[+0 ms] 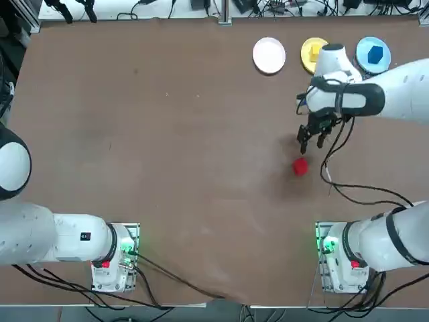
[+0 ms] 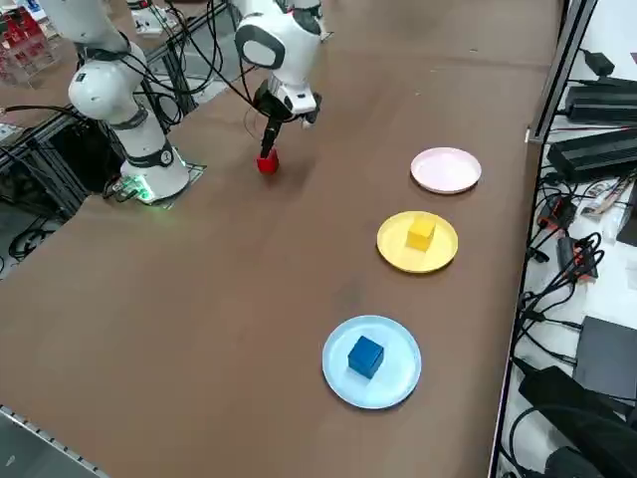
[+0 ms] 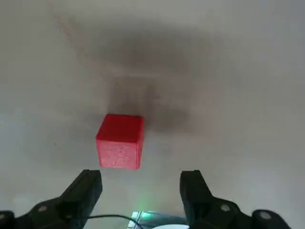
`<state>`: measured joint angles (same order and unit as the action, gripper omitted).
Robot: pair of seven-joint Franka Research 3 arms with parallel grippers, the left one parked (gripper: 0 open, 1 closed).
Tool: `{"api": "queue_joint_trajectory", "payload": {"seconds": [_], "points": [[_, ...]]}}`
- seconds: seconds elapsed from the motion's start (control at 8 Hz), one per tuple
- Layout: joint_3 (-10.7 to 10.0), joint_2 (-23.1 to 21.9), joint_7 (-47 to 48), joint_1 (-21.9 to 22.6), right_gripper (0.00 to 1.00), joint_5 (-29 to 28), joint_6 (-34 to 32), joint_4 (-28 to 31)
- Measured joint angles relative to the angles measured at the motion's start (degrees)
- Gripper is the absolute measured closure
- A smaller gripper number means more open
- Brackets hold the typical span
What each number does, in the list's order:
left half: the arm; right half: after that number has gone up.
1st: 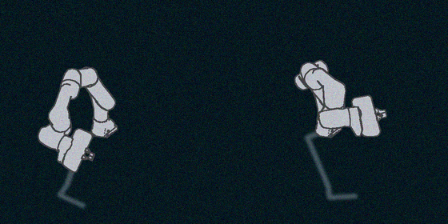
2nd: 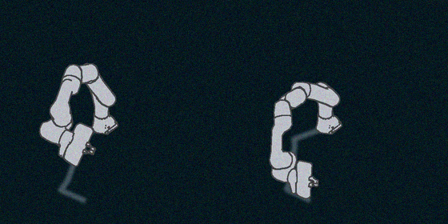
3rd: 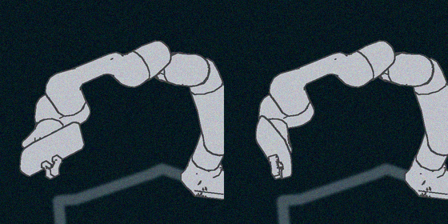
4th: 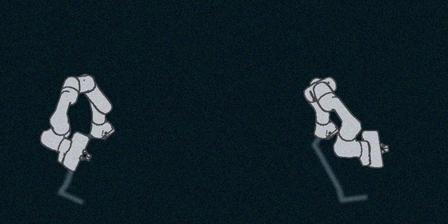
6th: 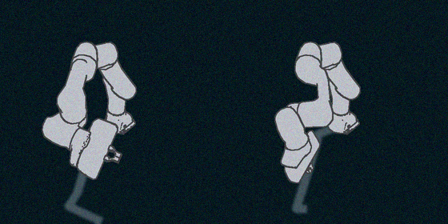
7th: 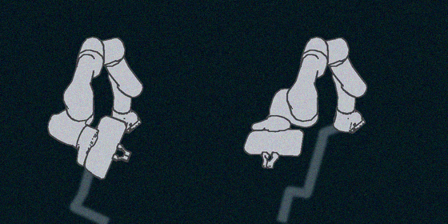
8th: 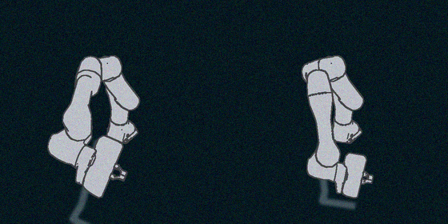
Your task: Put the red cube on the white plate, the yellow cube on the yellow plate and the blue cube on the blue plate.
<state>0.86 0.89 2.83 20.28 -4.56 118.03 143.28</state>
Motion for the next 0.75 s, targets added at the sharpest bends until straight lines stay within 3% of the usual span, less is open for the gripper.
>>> {"api": "queue_joint_trajectory", "payload": {"seconds": [0.75], "points": [[-0.02, 2.40, 3.65, 1.21, 0.00, -2.11, 4.39, 3.33]]}}
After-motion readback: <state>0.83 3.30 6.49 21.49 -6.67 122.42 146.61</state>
